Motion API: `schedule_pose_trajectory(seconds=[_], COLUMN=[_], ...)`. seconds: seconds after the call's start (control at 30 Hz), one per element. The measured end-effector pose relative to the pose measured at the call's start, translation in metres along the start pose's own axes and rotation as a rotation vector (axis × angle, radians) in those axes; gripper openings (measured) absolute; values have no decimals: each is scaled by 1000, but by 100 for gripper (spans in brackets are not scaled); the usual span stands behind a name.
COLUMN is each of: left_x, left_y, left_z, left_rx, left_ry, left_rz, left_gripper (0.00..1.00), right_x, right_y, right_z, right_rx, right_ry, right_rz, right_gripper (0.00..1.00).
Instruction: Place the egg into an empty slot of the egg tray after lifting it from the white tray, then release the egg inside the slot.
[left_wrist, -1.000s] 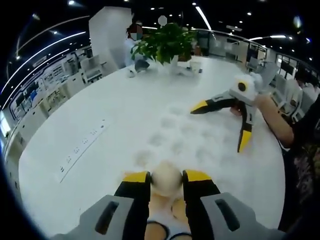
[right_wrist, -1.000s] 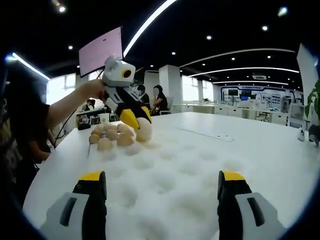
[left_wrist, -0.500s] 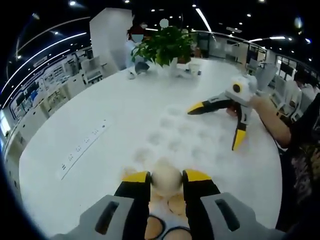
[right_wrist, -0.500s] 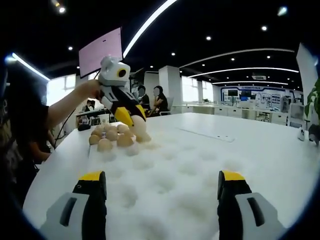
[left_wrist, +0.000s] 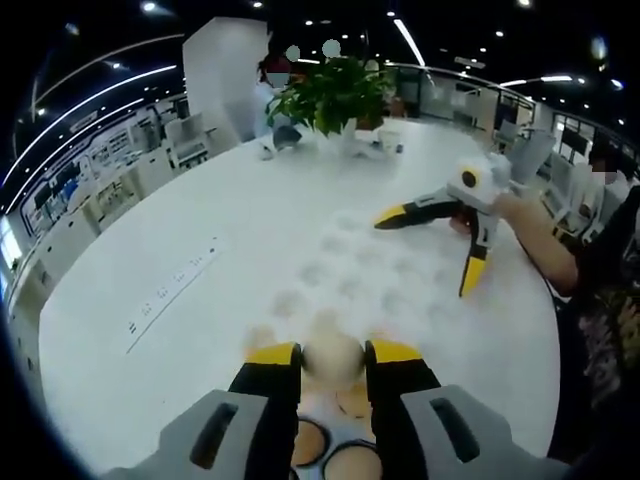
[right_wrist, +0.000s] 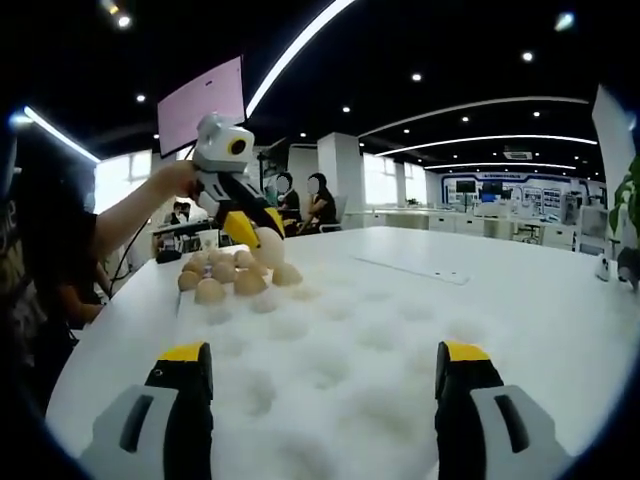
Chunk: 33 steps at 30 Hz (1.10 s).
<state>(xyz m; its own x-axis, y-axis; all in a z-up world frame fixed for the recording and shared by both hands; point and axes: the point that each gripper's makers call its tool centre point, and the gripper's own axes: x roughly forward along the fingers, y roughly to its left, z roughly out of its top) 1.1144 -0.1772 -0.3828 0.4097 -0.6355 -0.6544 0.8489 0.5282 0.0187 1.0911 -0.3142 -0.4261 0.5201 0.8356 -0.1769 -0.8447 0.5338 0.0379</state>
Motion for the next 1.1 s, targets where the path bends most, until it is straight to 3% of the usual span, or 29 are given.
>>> schedule_pose_trajectory(seconds=[0.4,0.8,0.87,1.1], left_x=[-12,-8,-8,-7], left_y=[5,8,8,7], left_z=[-12,-36,-33,-35], left_rx=[-17,-35,-45,17], left_ry=[-1,57,41,59], left_rz=[10,13,7,-6], left_gripper=[25,25,25,26], right_x=[0,0,0,-1], right_y=[-1,-1,-1,-1], right_z=[1,2,2,2], right_rx=[5,9,9,10], right_ry=[-11,-20,-21,-25], right_rz=[3,3,3,3], right_gripper=[96,97,97,97])
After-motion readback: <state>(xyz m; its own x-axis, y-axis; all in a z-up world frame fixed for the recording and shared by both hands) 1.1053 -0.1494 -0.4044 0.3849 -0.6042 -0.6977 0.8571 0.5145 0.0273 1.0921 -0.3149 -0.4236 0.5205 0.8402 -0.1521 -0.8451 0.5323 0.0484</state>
